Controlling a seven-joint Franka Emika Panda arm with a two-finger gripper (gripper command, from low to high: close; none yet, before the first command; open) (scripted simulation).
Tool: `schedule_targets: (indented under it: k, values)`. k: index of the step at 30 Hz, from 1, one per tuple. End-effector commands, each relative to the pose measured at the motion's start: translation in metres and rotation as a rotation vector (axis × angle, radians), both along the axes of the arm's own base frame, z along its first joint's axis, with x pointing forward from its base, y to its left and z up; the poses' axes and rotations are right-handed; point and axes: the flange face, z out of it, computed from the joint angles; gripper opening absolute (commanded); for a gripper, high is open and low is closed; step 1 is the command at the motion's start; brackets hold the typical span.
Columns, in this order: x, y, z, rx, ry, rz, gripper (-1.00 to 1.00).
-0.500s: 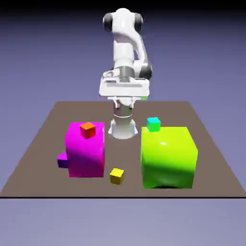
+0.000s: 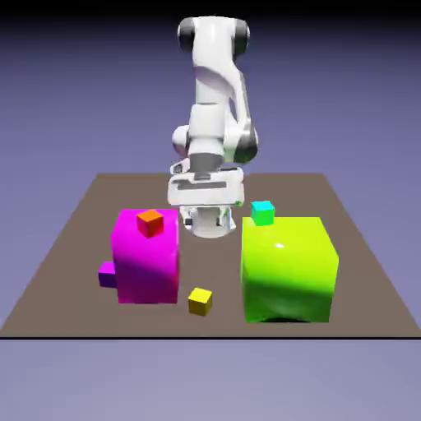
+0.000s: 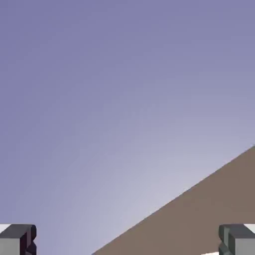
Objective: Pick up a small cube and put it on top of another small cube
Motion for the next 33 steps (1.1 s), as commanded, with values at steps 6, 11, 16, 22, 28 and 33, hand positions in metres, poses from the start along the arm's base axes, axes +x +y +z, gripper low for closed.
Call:
schedule_targets:
  k: [6, 11, 16, 22, 28, 33]
  values:
    - [0.008, -0.008, -0.04, 0.132, 0.107, -0.268, 0.0]
    - [0.012, -0.014, -0.074, 0.228, 0.195, -0.501, 0.0]
    - [0.013, -0.019, -0.109, 0.311, 0.283, -0.741, 0.0]
    - [0.011, -0.023, -0.15, 0.392, 0.387, -1.038, 0.0]
    - [0.011, -0.023, -0.188, 0.419, 0.428, -1.156, 0.0]
    - [0.011, -0.02, -0.236, 0.417, 0.428, -1.156, 0.0]
